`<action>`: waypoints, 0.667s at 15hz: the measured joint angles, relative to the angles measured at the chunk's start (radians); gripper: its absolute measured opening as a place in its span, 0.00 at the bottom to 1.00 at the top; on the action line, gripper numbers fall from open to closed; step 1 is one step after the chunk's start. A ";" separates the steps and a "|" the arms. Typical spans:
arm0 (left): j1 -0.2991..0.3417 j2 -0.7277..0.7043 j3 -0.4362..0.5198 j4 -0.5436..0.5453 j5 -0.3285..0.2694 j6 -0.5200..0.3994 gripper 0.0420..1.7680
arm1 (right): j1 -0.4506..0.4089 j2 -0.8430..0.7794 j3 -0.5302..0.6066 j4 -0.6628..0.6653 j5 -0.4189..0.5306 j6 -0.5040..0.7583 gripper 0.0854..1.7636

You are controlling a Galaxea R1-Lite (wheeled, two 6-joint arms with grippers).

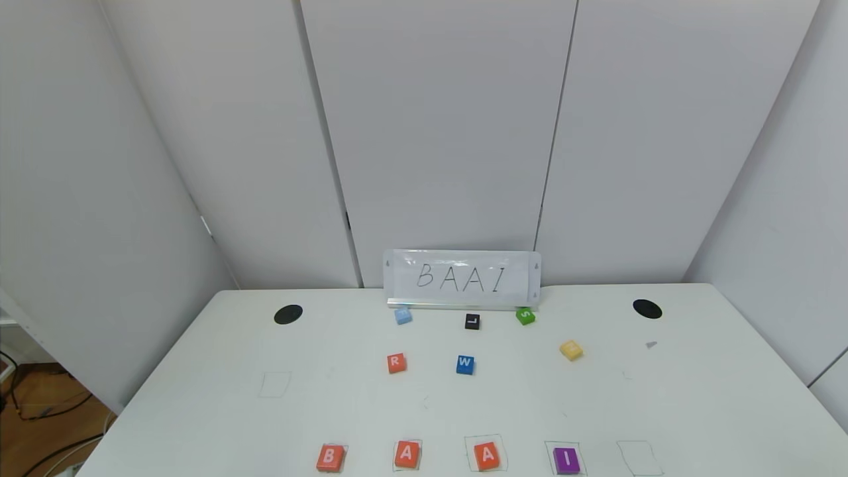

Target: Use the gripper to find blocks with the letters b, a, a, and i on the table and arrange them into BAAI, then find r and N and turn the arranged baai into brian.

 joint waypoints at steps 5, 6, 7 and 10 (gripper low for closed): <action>0.000 0.000 0.381 -0.500 0.027 0.016 0.97 | 0.000 0.000 0.251 -0.286 0.022 -0.064 0.97; 0.000 0.000 0.418 -0.491 0.027 0.017 0.97 | 0.000 0.000 0.288 -0.305 0.051 -0.072 0.97; 0.000 0.000 0.435 -0.444 0.025 0.019 0.97 | 0.000 0.000 0.310 -0.300 0.089 -0.075 0.97; -0.001 0.000 0.450 -0.426 0.025 0.013 0.97 | 0.002 0.000 0.329 -0.201 0.104 -0.096 0.97</action>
